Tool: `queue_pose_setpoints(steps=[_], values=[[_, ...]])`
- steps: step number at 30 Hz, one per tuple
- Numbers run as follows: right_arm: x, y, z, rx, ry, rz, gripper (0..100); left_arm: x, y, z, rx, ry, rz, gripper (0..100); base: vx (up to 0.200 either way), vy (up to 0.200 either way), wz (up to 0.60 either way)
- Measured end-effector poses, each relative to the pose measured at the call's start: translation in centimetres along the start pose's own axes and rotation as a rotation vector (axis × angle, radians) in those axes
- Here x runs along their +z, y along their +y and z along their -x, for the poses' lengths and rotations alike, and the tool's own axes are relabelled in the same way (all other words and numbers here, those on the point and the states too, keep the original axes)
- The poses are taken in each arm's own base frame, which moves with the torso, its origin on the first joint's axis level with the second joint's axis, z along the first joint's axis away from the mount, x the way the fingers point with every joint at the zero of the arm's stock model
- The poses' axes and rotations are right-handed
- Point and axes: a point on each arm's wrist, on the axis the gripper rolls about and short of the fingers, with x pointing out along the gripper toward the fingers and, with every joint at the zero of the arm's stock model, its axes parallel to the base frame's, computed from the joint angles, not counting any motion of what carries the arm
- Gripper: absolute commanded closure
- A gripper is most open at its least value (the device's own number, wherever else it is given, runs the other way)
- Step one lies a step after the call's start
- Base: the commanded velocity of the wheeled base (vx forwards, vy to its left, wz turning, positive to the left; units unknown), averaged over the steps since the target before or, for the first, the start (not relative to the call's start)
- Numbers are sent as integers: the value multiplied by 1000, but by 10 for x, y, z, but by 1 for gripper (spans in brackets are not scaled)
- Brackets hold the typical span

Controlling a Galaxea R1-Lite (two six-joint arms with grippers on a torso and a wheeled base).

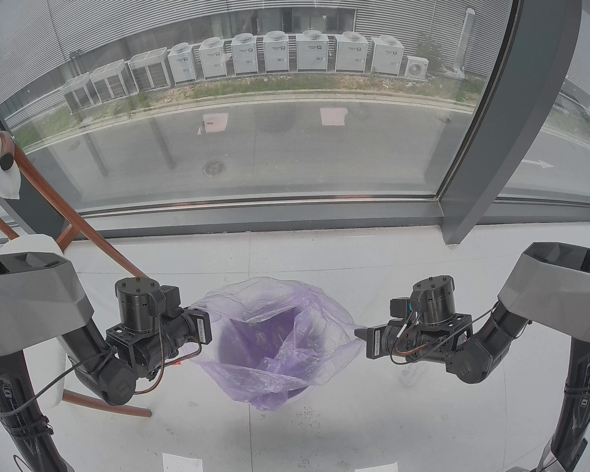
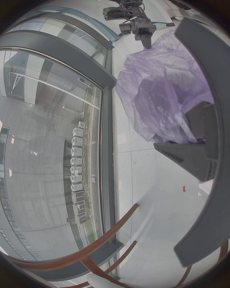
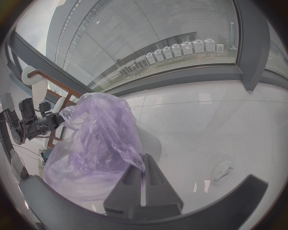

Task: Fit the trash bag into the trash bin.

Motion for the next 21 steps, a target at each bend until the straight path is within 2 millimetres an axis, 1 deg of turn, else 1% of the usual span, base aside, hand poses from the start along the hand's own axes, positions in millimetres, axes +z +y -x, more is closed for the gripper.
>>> queue_pose_setpoints(steps=[3, 5, 9, 14, 17, 21], values=[[8, -4, -8, -2, -25, -10, 100, 2, 1, -7, 6, 14, 2, 100, 0, 0, 0], [16, -5, -15, -1, -45, -25, 100, 6, 0, -16, 10, 32, 2, 100, 0, 0, 0], [25, -6, -22, -4, -51, -55, 100, 15, -1, -28, 15, 53, 2, 100, 0, 0, 0], [35, -5, -30, -18, -29, -97, 100, 35, -2, -47, 21, 60, 5, 100, 0, 0, 0], [43, -5, -34, -32, -2, -114, 100, 48, 1, -60, 35, 79, 13, 100, 0, 0, 0], [53, -7, -37, -55, 31, -133, 100, 59, 8, -73, 56, 93, 37, 100, 0, 0, 0]])
